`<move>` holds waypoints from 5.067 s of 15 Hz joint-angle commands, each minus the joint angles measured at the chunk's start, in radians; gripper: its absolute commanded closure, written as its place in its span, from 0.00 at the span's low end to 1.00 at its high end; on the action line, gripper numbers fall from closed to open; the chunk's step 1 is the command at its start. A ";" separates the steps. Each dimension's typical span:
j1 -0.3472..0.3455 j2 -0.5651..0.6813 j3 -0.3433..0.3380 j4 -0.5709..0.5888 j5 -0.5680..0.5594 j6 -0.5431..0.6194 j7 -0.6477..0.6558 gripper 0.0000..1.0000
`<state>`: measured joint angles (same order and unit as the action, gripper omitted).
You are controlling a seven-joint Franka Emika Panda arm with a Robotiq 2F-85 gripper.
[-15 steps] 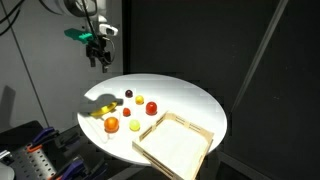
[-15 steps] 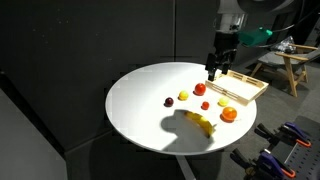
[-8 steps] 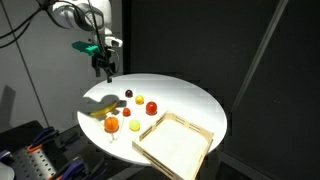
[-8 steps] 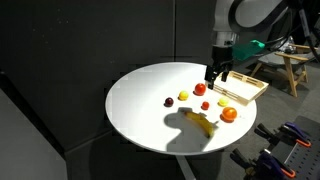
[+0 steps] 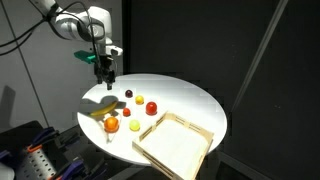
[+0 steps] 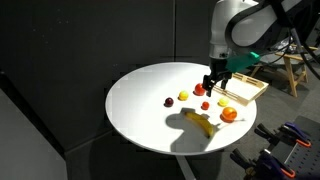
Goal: Place the toy banana on the tray
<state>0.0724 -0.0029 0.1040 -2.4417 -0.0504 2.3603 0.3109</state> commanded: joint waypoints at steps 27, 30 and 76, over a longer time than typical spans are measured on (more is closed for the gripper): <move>0.072 0.236 -0.036 0.027 -0.081 0.195 0.047 0.00; 0.088 0.280 -0.059 0.034 -0.109 0.238 0.058 0.00; 0.091 0.187 -0.077 0.187 0.002 -0.055 0.053 0.85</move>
<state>0.1958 0.2424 0.0261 -2.2459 -0.0818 2.3420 0.3532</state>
